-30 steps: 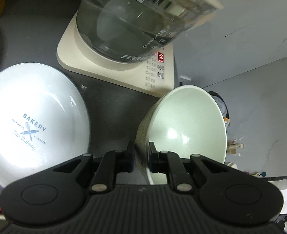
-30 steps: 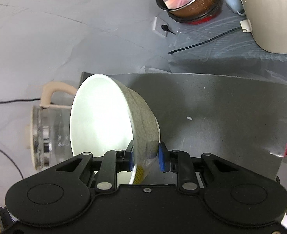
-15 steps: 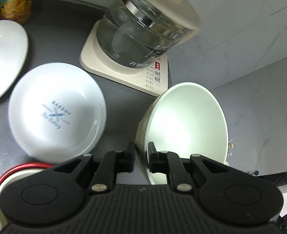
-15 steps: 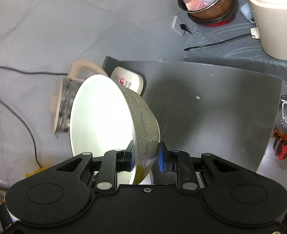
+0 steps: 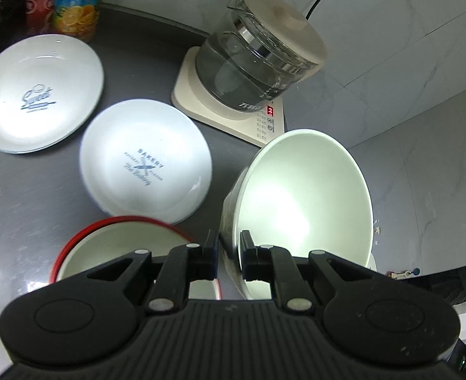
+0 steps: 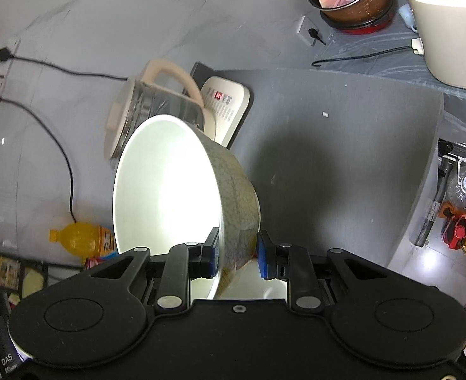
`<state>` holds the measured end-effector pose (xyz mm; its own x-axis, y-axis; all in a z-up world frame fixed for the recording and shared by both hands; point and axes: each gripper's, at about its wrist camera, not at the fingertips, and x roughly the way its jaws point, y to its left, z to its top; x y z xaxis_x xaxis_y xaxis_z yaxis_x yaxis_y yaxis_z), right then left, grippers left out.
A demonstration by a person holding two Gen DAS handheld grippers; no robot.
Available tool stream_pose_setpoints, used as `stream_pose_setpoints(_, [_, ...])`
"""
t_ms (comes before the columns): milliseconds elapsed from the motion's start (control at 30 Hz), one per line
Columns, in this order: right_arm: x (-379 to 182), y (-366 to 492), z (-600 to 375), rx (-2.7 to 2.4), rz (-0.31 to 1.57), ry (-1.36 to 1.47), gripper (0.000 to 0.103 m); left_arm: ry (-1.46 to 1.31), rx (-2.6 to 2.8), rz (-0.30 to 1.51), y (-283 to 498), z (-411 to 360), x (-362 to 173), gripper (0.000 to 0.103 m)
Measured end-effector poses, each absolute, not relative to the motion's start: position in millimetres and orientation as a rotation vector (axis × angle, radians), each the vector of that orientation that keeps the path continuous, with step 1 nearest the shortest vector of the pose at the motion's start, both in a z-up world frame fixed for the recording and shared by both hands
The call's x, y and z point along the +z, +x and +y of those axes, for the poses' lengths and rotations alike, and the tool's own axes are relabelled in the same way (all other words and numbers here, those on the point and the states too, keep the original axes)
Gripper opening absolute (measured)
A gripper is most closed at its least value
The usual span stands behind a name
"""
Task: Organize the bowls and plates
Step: 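Lift the smaller cream bowl with both grippers and carry it to the stacked bowls, then lower the smaller cream bowl into the stack and open both grippers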
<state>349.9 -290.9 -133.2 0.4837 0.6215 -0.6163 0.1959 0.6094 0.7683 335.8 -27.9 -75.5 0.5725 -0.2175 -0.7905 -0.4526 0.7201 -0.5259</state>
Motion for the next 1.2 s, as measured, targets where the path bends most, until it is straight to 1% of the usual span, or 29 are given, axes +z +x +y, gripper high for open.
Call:
stream_pose_setpoints(533, [-130.6,301.3,-272.6,0.409,1.116,0.776,0.024,-0.753,0.18,0.959,266.7,-11.0,-67.7,0.012])
stream_pose_setpoints(733, [-133.1,293.2,-265.3,0.435,1.138,0.689,0.024,-0.76,0.193,0.971,248.3,-5.7,-74.4,0.012])
stream_pose_setpoints(1200, [-140.2,293.3,-245.9,0.457,1.197,0.584,0.024,-0.73,0.234,1.02,227.7,1.9,-98.1,0.01])
